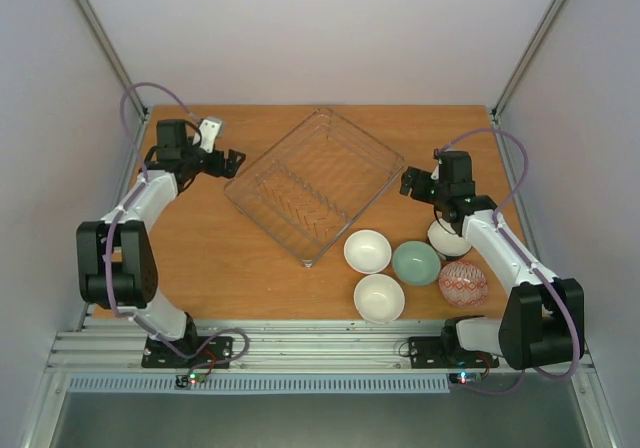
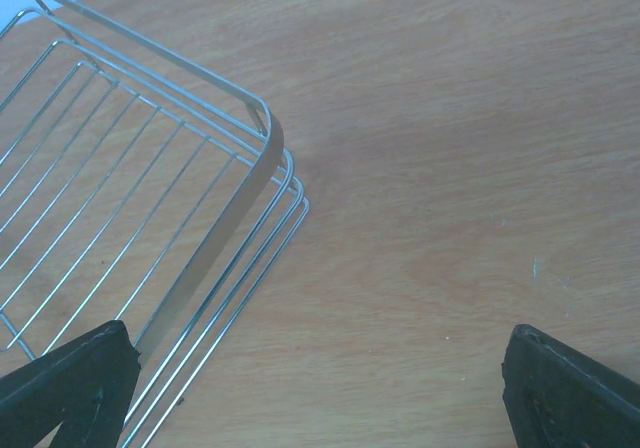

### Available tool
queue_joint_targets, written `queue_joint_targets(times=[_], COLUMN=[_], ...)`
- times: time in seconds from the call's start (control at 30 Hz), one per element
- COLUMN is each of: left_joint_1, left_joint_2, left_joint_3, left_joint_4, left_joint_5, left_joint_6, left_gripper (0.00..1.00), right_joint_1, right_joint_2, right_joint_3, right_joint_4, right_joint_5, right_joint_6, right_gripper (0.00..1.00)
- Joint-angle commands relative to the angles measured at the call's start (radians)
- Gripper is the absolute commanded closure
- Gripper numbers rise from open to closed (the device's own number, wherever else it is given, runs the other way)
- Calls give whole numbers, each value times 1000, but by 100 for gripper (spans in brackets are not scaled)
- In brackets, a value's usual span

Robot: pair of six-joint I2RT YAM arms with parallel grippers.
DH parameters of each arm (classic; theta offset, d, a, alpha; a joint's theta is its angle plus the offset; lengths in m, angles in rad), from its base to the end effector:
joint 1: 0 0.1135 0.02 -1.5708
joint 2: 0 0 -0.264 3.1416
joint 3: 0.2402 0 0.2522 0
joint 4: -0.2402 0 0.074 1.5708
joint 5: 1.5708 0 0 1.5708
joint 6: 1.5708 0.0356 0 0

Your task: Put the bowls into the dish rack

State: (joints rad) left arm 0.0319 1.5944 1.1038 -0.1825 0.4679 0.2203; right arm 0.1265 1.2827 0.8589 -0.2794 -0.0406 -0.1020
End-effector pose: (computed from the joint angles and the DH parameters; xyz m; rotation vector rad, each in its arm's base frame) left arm 0.3536 -0.0048 0.2490 0.4525 2.1387 -0.3819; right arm 0.2741 0.0363 0.2497 -0.2805 2.2566 0.0591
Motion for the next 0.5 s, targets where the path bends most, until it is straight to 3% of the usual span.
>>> queue_joint_targets(times=[0.0, 0.23, 0.37, 0.47], left_joint_1=[-27, -107, -130, -138], left_joint_2=[69, 250, 390, 493], left_joint_3=[93, 294, 441, 575], left_joint_4=[-45, -158, -199, -271], left_joint_5=[31, 1, -26, -41], left_joint_6=[51, 112, 108, 86], left_gripper=[1, 1, 7, 19], right_joint_1=[8, 30, 51, 62], right_joint_2=[4, 20, 15, 18], right_joint_3=[-8, 18, 19, 12], right_joint_4=[23, -10, -14, -14], right_joint_5=[-19, 4, 11, 12], right_joint_6=[16, 12, -2, -8], right_gripper=[2, 1, 1, 2])
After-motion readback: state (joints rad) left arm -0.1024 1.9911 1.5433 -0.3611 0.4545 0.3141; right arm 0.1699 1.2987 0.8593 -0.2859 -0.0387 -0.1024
